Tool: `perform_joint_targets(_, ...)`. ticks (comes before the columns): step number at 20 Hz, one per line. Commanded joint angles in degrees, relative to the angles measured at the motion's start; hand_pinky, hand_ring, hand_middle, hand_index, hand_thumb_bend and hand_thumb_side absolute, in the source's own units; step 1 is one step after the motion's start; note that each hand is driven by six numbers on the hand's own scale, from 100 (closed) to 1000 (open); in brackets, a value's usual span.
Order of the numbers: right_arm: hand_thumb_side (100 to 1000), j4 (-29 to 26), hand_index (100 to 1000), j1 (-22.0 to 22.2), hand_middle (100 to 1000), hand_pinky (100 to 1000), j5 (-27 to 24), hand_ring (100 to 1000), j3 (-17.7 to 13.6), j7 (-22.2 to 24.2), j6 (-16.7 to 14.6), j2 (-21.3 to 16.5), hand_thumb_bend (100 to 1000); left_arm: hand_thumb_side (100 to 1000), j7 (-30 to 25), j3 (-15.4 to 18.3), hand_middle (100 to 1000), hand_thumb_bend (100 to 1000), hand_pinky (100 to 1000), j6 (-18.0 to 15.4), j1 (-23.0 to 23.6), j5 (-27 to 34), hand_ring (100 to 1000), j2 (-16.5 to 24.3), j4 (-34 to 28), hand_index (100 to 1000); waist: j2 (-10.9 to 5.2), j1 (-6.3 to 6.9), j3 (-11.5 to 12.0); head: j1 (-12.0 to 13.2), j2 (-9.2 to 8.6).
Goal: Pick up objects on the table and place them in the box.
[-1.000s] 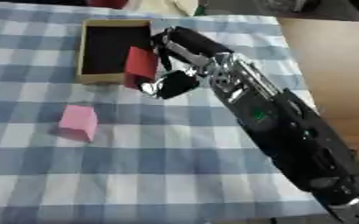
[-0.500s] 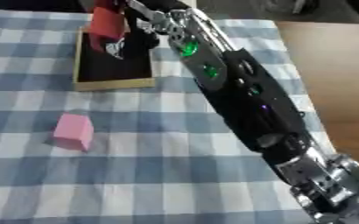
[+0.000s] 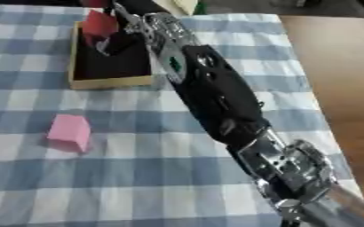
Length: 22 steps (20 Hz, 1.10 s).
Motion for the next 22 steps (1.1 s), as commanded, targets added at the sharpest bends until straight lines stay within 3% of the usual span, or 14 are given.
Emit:
perform_joint_targets(1, 405, 2.34, 637, -2.11, 365, 839, 2.69, 675, -1.54, -1.44, -0.28, 0.28, 164, 806, -0.33, 0.03, 647, 100, 768, 0.02, -0.66, 0.03, 633, 0.69, -0.8, 748, -0.79, 0.21, 0.26, 0.13, -0.49)
perform_joint_targets(5, 423, 5.11, 655, -2.52, 387, 839, 4.26, 690, -2.31, -1.92, -0.97, 0.63, 191, 807, -0.42, -0.01, 647, 100, 768, 0.18, -0.76, -0.07, 633, 0.59, -0.8, 748, -0.53, -0.04, 0.51, 0.3, -0.99)
perform_joint_targets(8, 453, 6.31, 717, -2.59, 468, 838, 5.04, 758, -2.56, -2.07, -1.69, 0.82, 274, 807, -0.47, -0.03, 647, 100, 769, 0.19, -0.75, -0.06, 633, 0.53, -0.8, 747, -0.54, -0.1, 0.63, 0.39, -1.2)
perform_joint_targets(15, 486, 9.47, 778, -2.54, 534, 841, 8.13, 798, -3.87, -2.03, -1.87, 1.35, 395, 807, -0.51, -0.02, 647, 100, 769, 0.18, -0.73, 0.03, 632, 0.48, -0.8, 747, -0.62, 0.08, 0.7, 0.33, -1.51)
perform_joint_targets(16, 471, 9.64, 791, -2.53, 556, 845, 8.5, 816, -3.99, -2.0, -1.77, 1.37, 466, 806, -0.53, -0.04, 647, 100, 769, 0.2, -0.72, 0.02, 632, 0.46, -0.8, 747, -0.61, 0.09, 0.7, 0.34, -1.48)
perform_joint_targets(22, 508, 8.67, 821, -2.72, 584, 849, 12.51, 837, -4.08, -2.38, -1.02, 1.23, 620, 806, -0.62, -0.04, 647, 100, 770, 0.23, -0.74, 0.01, 633, 0.43, -0.8, 747, -0.73, 0.18, 0.65, 0.41, -1.28)
